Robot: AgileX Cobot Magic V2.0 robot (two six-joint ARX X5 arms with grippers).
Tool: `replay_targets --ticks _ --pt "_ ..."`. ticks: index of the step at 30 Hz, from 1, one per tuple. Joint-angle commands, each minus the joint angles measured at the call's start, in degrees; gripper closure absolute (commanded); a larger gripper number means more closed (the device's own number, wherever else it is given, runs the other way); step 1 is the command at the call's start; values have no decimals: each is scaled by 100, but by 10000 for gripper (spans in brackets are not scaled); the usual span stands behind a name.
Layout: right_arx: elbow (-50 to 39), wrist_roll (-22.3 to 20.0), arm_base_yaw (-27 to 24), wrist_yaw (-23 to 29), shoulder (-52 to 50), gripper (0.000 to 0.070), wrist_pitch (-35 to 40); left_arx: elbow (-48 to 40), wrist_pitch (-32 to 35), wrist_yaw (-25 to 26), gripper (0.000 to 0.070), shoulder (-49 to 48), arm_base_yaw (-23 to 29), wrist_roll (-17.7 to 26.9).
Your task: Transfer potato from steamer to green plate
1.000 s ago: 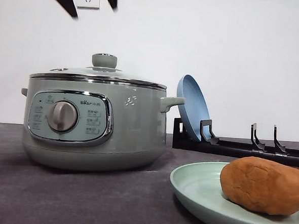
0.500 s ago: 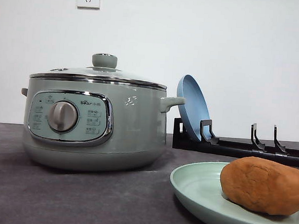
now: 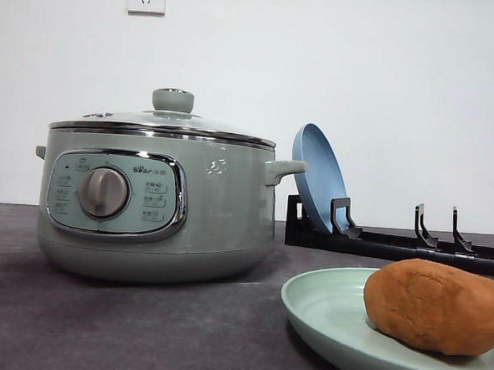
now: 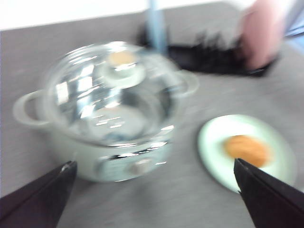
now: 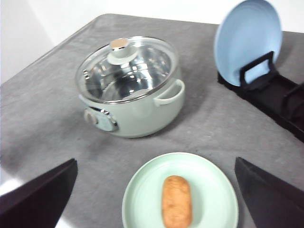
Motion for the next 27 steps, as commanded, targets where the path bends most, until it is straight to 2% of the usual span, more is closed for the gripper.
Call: replay_targets --ticks 1,4,12,13,14,15,16,17,27 --pt "72 -118 33 -121 15 0 48 33 -4 136 0 -86 -32 -152" --pt "72 -197 33 -302 15 0 50 33 -49 188 0 -230 -32 -190" --pt "72 -199 33 -315 15 1 50 33 -162 188 0 -246 -32 -174" --pt "72 -198 33 -315 15 80 49 33 -164 187 42 -246 -31 -174" --pt "72 -198 33 -316 16 265 46 33 -174 186 152 -246 -31 -173" --pt "72 -199 33 -316 17 520 41 33 -197 186 347 -246 -31 -166" --pt "72 -208 33 -315 17 673 43 33 -233 185 585 -246 -30 -141" --pt "72 -218 33 -310 17 688 51 33 -267 173 688 -246 -30 -110" --pt "72 -216 33 -270 15 679 55 33 -290 151 675 -255 -30 -62"
